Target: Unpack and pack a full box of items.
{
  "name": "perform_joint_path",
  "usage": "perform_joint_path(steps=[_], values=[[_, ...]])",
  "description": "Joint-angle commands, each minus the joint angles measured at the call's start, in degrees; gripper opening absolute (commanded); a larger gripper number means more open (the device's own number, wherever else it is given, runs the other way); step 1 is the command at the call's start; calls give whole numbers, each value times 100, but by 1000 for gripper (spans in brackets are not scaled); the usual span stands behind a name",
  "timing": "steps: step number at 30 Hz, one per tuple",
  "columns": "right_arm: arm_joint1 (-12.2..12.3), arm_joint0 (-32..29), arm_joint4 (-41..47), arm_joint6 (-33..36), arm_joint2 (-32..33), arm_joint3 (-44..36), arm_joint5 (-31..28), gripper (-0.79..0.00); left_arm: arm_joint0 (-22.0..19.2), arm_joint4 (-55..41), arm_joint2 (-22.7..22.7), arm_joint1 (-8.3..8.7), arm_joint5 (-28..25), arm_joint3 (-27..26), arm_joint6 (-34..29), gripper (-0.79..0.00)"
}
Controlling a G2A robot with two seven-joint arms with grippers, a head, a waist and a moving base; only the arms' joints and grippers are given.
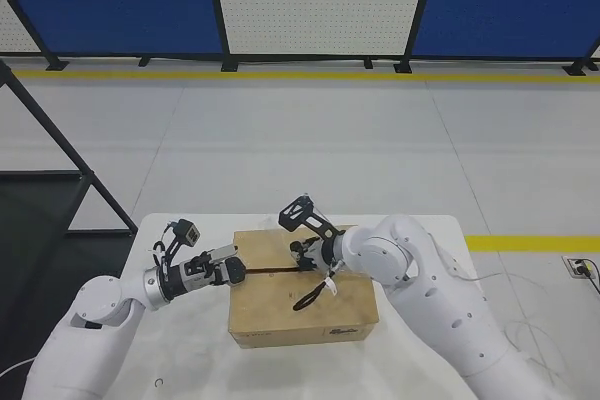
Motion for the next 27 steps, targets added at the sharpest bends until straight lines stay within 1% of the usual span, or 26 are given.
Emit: perform_joint_path(steps=[1,6,14,27], values=[[4,-19,6,-7,10,-33,-27,-785,7,5,-6,-1,13,3,12,0],[20,-67,-26,-60,60,-104,-42,-785,12,72,-6,-1,106,8,41,0],[70,-232,-145,-279,235,-287,109,-785,-3,110,21,-16,247,65,87,0],[231,-722,-355,-636,761,-870,278,-785,-94,184,98,-49,334,188,61,0]])
